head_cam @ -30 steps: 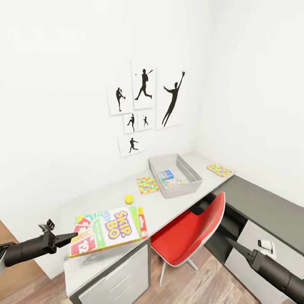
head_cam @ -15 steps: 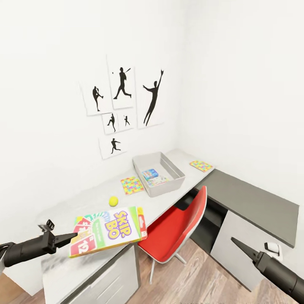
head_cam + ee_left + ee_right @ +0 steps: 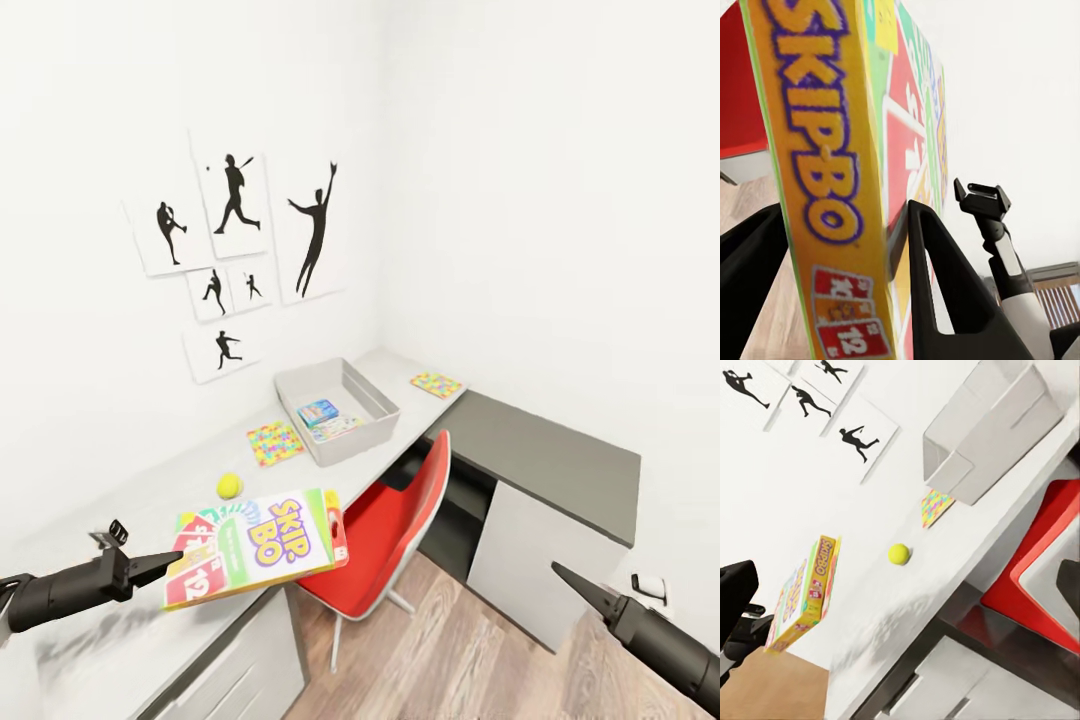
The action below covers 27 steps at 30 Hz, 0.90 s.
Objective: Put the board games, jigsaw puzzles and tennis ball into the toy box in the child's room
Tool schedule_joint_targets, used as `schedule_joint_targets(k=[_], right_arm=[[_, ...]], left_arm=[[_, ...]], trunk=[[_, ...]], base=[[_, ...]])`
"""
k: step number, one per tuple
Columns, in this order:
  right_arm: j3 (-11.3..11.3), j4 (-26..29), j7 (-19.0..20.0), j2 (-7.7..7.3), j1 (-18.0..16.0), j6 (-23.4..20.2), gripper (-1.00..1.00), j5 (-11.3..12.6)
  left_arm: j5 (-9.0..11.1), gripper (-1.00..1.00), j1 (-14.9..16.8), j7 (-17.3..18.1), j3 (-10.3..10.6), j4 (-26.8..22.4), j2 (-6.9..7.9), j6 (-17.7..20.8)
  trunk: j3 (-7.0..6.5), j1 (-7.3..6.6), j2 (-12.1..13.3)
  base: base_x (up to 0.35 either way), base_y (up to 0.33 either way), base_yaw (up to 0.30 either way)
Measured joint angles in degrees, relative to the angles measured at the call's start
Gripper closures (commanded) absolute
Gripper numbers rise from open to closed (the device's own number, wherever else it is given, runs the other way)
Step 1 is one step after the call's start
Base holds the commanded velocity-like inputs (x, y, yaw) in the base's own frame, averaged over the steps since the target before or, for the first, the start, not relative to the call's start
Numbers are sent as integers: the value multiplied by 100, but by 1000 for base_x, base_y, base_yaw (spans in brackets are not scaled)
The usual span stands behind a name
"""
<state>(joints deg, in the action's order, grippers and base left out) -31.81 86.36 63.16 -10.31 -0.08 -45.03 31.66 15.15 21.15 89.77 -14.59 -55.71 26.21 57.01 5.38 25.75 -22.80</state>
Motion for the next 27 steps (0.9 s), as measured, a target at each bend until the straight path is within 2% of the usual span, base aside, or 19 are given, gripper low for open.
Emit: schedule_joint_targets(k=[5,8,15,22,27], right_arm=[[0,1,-2,2,0,0,-100,-4],[3,2,-3,4,0,1,-100,-24],[8,8,-4,11,0,8,-100,-43],[22,10,-10,20,0,15,-100,-66],[47,36,-18,39,0,19,-100,-77]], left_arm=[[21,100,-4,0,-1,1,-2,-100],[41,100,-5,-1,0,2,-2,-240],[47,100,-5,-1,1,3,-2,-293],[39,100,-9,-1,1,21,-7,-299],[46,100,-11,-1,-1,26,-14,-307]], trunk=[[13,0,0],[20,0,0],[46,0,0],[95,-1,0],[106,-3,-1]], base=[[0,-52,-264],[0,-236,-264],[0,-285,-221],[116,-195,-44],[269,-47,151]])
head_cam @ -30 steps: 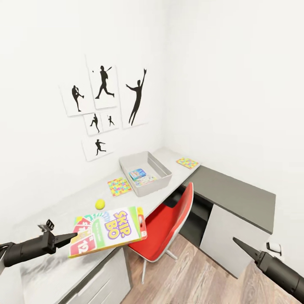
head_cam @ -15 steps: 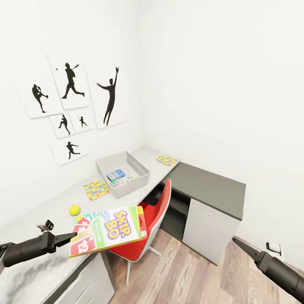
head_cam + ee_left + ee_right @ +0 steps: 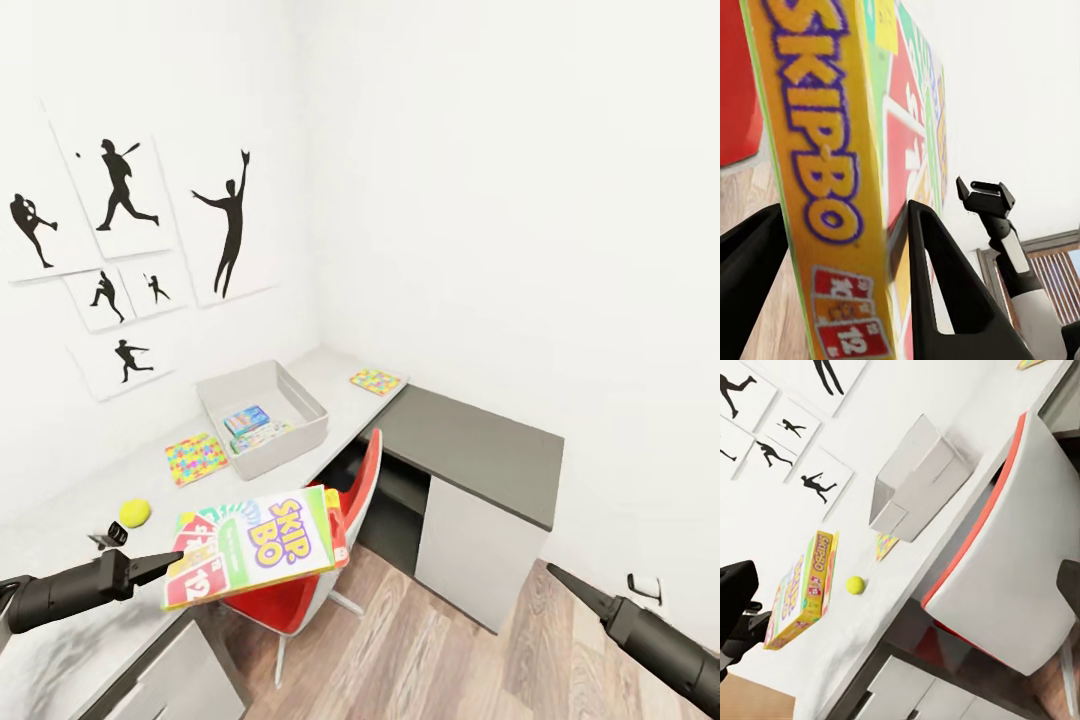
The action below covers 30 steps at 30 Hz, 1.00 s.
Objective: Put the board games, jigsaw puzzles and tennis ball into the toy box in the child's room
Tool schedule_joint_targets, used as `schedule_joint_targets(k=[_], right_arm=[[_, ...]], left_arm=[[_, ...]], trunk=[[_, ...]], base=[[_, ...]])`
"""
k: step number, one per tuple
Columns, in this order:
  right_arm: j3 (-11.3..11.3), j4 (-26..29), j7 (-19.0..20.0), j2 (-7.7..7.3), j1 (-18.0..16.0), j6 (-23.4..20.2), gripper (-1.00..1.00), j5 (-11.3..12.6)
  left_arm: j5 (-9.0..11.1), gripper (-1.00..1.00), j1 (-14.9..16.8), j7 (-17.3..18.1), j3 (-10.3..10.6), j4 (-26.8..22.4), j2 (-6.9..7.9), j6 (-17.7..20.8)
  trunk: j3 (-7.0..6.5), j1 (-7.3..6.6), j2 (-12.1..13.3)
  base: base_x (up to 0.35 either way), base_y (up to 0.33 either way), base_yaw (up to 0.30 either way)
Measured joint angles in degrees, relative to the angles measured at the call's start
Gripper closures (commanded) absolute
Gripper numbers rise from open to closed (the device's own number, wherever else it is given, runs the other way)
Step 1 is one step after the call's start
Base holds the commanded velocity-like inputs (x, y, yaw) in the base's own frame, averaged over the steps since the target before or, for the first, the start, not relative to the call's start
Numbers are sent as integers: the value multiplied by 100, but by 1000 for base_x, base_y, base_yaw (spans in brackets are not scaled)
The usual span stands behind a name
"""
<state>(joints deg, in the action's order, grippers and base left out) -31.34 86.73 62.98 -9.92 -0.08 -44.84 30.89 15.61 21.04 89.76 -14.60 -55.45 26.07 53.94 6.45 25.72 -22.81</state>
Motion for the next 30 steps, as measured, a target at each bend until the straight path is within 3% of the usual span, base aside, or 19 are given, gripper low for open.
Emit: schedule_joint_targets(k=[18,30], right_arm=[[16,1,-14,-2,0,3,-100,-2],[2,-8,-13,24,0,40,-100,-18]], left_arm=[[18,100,0,0,-2,1,-6,-13],[12,100,0,2,-14,9,2,-13]], trunk=[[2,1,0],[3,2,0]], base=[[216,-130,278],[114,-17,44]])
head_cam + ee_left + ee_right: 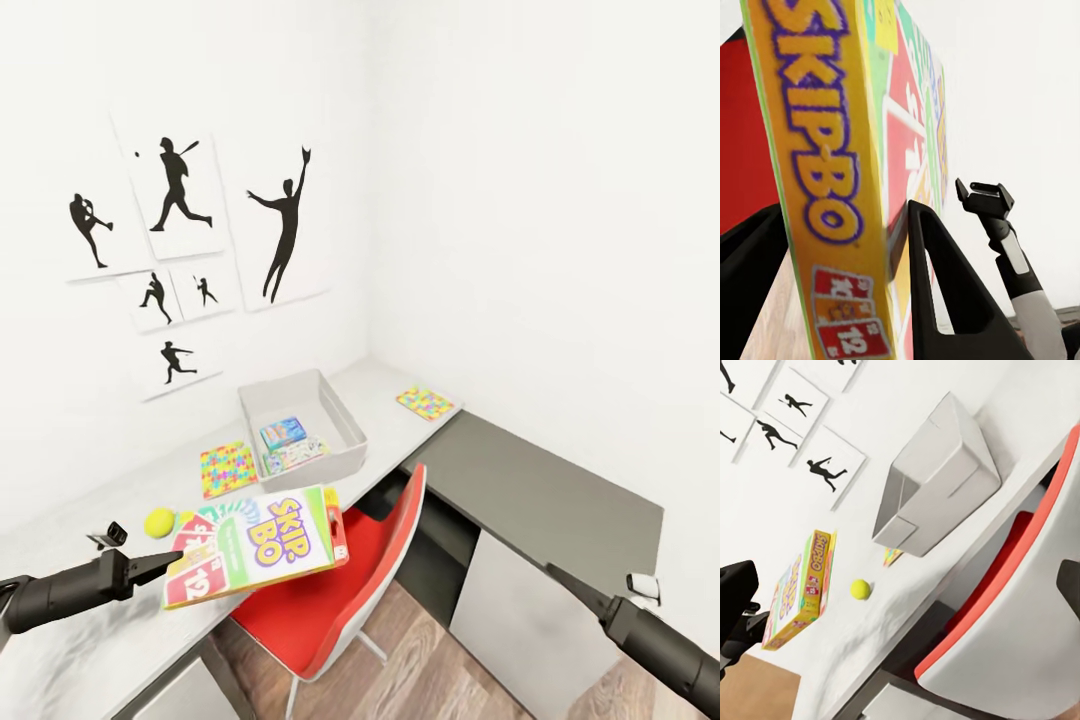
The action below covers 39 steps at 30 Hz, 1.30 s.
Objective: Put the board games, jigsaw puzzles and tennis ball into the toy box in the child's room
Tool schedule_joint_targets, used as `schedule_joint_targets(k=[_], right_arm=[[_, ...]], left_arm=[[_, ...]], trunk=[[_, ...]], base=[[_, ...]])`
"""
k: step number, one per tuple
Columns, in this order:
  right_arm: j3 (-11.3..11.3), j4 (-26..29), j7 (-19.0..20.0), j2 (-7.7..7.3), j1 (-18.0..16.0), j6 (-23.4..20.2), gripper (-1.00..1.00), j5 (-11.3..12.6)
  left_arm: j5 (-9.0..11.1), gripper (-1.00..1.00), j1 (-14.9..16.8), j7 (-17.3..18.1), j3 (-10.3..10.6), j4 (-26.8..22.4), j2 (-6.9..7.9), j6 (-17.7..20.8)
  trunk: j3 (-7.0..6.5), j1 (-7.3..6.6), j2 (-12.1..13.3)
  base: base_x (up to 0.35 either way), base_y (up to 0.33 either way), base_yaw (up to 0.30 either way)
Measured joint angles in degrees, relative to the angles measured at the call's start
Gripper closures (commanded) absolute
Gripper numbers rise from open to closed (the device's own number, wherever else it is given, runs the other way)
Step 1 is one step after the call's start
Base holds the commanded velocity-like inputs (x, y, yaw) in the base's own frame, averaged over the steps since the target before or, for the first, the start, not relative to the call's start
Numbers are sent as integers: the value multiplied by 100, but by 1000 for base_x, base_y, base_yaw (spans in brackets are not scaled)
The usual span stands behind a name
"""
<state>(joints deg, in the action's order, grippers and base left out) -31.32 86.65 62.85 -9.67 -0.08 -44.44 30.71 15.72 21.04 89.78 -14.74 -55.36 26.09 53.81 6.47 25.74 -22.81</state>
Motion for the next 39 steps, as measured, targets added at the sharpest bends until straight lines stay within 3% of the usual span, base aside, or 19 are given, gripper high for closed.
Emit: schedule_joint_targets(k=[6,21,31,39], right_arm=[[3,-9,2,-8,0,-12,-100,4],[7,-3,0,-6,0,-29,-100,12],[14,38,-7,-5,0,-30,-100,6],[12,21,0,-7,0,-31,-100,11]], left_arm=[[4,100,0,-1,-136,0,0,0],[2,100,-7,0,-165,0,0,0],[1,100,-9,-1,-163,-1,-7,1],[-1,100,-7,-1,-166,0,-8,1]], trunk=[[0,-1,0],[0,0,0],[0,0,0],[0,-1,0]], base=[[163,-83,1],[171,-39,4],[175,-66,218],[204,-4,48]])
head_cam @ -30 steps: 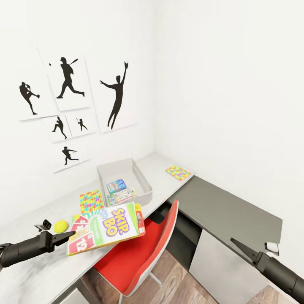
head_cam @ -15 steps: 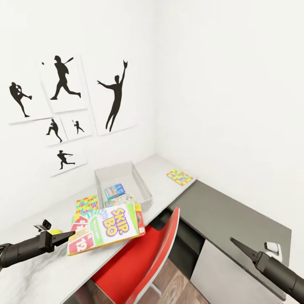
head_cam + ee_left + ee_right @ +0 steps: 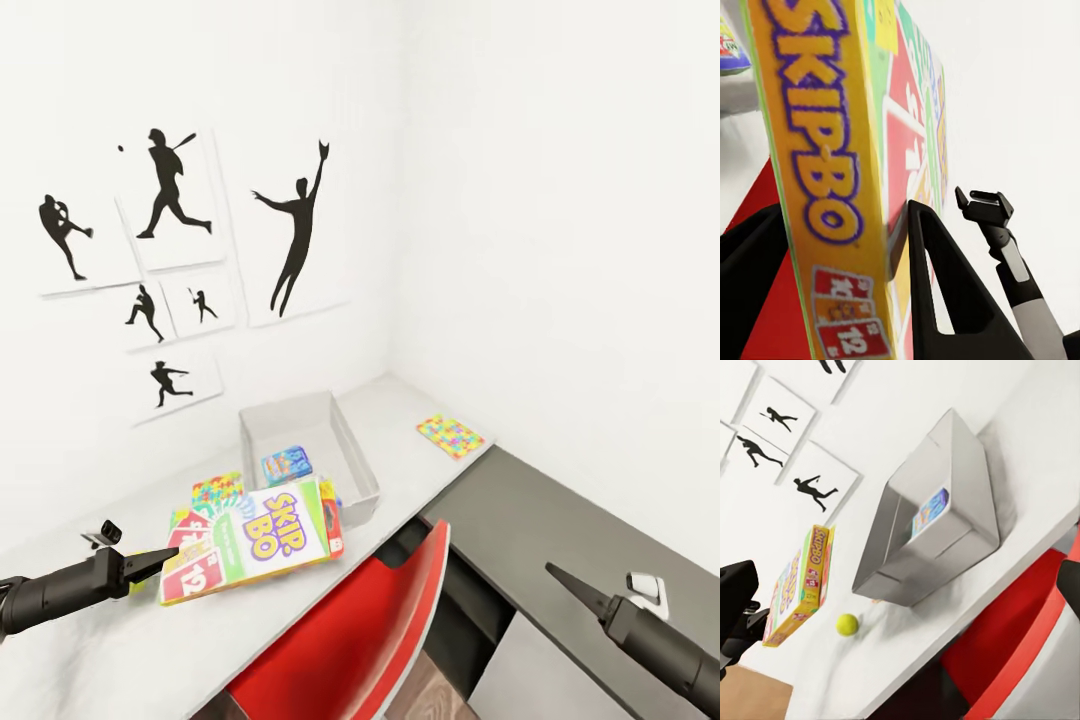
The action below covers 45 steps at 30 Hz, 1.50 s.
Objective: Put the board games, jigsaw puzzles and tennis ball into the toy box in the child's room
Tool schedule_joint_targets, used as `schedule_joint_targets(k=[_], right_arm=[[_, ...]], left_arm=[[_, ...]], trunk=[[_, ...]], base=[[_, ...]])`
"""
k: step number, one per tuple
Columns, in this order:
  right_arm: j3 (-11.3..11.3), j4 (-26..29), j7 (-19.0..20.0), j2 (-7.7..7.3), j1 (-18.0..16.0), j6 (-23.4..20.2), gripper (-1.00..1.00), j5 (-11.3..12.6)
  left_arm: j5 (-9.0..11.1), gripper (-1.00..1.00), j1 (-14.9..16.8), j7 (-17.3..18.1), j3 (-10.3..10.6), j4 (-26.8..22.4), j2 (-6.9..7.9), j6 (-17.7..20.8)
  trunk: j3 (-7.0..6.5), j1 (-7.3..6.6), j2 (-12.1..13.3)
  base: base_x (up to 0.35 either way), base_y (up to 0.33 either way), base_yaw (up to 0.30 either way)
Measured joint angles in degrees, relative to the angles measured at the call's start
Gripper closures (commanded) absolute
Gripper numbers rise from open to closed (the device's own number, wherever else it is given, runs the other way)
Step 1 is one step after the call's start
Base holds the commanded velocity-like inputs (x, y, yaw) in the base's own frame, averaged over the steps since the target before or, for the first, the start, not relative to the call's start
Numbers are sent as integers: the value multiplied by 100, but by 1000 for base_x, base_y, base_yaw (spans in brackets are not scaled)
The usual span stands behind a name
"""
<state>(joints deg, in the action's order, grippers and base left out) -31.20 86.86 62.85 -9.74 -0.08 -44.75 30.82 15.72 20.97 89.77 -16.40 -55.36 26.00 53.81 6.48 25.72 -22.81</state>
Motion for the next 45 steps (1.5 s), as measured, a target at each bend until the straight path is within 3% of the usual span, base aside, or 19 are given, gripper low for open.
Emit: schedule_joint_targets(k=[45], right_arm=[[0,-6,-6,-9,0,0,-100,-5]], left_arm=[[9,100,0,0,-3,0,0,-97]], trunk=[[0,2,1]], base=[[92,-9,0]])
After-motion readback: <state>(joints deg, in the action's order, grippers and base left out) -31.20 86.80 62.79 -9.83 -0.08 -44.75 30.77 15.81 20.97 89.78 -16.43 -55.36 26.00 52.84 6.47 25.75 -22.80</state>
